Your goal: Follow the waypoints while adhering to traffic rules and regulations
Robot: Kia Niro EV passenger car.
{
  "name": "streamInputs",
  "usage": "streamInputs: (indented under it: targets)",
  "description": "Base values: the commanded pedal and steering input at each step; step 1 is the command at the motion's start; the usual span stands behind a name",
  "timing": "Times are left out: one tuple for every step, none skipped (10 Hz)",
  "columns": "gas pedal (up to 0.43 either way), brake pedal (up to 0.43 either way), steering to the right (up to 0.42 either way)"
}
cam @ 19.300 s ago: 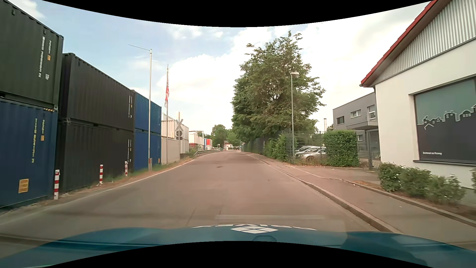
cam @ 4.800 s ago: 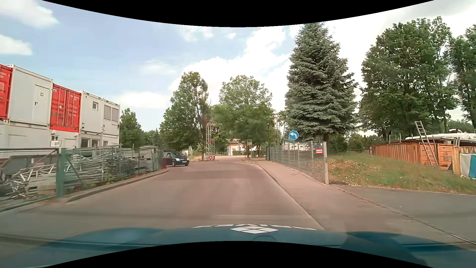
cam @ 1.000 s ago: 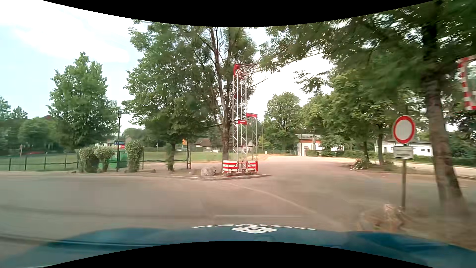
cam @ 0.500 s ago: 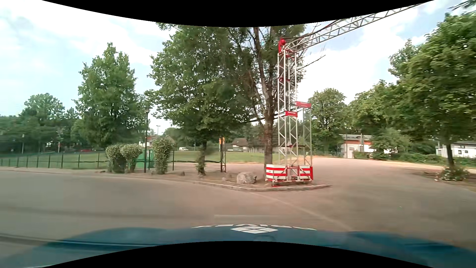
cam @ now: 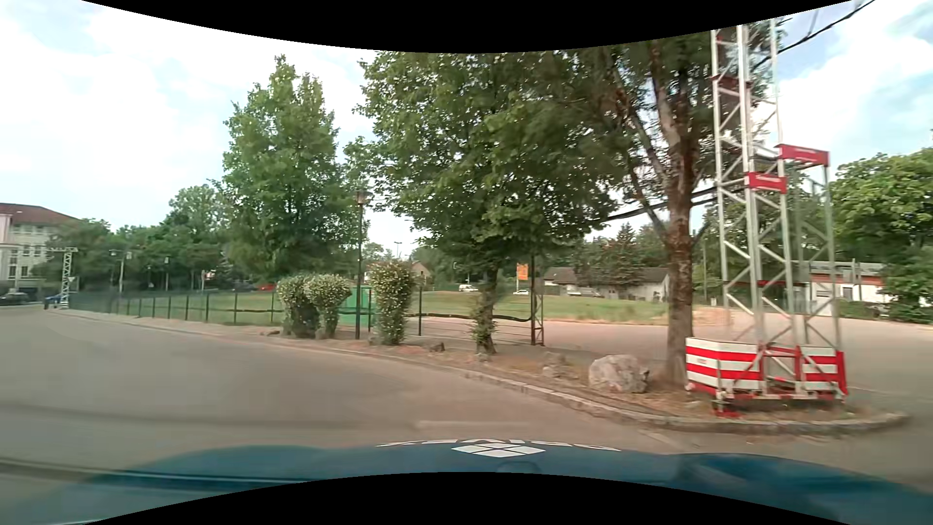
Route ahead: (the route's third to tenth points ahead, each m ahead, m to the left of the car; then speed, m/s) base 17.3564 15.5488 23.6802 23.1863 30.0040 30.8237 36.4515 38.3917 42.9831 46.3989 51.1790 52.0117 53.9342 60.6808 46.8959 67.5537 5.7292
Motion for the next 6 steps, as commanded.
streamInputs:
  targets:
    - [0.15, 0.0, -0.365]
    - [0.15, 0.0, -0.372]
    - [0.15, 0.0, -0.371]
    - [0.15, 0.0, -0.364]
    - [0.15, 0.0, -0.347]
    - [0.15, 0.0, -0.331]
